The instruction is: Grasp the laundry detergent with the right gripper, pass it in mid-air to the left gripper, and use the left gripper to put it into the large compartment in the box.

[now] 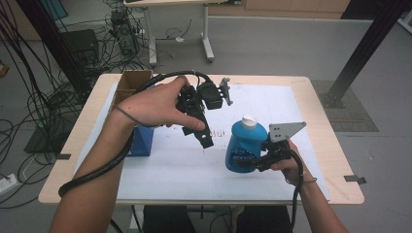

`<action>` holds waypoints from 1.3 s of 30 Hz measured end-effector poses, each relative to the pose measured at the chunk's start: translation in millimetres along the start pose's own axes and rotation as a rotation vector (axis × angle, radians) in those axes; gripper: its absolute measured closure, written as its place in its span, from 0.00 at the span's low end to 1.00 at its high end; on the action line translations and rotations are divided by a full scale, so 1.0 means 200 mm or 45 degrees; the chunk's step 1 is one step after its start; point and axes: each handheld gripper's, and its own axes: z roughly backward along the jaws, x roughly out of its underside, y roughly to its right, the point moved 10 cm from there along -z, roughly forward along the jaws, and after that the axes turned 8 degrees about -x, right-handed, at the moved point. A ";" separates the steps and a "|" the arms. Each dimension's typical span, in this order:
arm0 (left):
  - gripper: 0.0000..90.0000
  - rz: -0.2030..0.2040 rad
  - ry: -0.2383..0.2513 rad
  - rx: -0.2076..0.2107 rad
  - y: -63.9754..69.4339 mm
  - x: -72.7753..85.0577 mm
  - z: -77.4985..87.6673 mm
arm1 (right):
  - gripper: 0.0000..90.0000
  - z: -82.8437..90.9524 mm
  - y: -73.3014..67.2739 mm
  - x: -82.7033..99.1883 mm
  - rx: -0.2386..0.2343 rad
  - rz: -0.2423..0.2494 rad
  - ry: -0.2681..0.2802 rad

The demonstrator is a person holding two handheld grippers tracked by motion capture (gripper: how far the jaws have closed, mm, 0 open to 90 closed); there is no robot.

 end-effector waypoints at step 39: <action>0.10 -0.076 -0.038 0.016 0.09 -0.09 -0.07 | 0.46 -0.22 -0.05 -0.07 -0.117 0.065 -0.075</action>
